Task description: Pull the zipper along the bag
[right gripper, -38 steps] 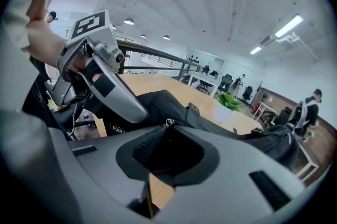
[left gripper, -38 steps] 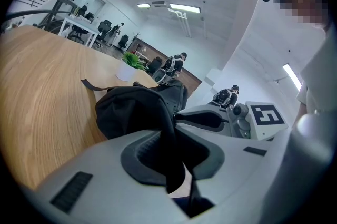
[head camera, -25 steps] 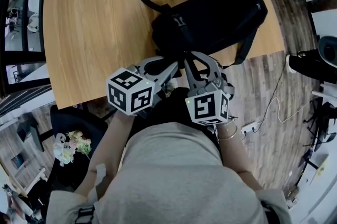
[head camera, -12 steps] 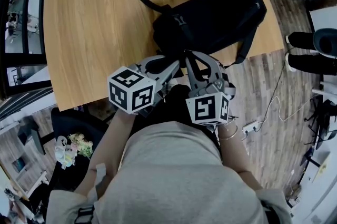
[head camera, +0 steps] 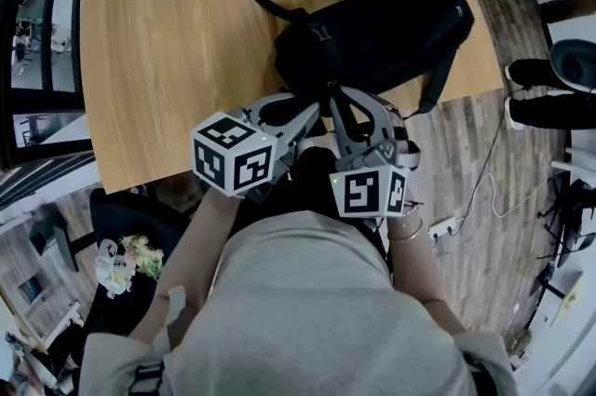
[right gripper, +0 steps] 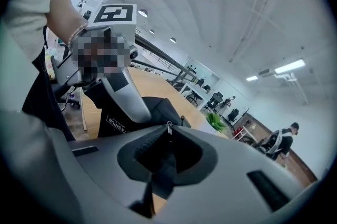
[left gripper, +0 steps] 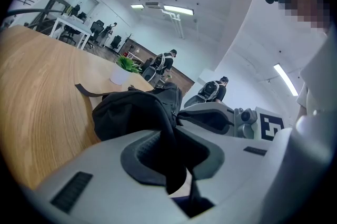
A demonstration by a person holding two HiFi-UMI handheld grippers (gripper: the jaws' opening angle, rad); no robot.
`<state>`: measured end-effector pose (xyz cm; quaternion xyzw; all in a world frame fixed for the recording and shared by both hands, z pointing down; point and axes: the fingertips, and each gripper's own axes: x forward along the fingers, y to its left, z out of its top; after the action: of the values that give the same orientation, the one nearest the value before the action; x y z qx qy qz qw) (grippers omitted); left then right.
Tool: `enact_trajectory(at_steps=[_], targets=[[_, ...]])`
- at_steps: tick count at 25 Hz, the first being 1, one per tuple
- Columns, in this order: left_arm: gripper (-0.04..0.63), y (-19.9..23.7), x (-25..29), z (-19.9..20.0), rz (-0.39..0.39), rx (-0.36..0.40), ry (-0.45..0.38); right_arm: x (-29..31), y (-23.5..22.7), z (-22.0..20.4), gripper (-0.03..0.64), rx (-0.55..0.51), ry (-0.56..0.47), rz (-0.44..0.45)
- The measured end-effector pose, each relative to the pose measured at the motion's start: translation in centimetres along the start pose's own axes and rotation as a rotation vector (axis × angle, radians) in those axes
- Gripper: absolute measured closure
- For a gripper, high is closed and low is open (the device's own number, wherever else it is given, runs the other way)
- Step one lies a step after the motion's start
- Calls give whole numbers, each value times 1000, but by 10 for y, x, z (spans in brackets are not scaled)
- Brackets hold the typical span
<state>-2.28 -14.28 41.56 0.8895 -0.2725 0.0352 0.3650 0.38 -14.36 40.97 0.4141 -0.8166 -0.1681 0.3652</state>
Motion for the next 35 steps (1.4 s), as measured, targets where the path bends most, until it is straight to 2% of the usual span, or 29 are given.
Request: enact_trajectory(at_steps=[6, 17, 21, 24, 26, 30, 35], targets=[[528, 0, 0, -1, -1, 7, 8, 4, 10, -4, 566, 94, 11, 91], [535, 2, -1, -3, 12, 23, 28, 19, 18, -9, 551, 252, -4, 196], [538, 5, -1, -6, 23, 36, 44, 25, 20, -11, 549, 262, -17, 224], [541, 5, 0, -7, 20, 32, 43, 29, 19, -14, 553, 268, -18, 222], [541, 3, 1, -7, 9, 26, 39, 29, 16, -17, 584, 270, -5, 202], [540, 6, -1, -5, -2, 5, 30, 25, 10, -17, 604, 274, 3, 171], [541, 9, -3, -4, -3, -3, 19, 18, 4, -16, 607, 355, -1, 168]])
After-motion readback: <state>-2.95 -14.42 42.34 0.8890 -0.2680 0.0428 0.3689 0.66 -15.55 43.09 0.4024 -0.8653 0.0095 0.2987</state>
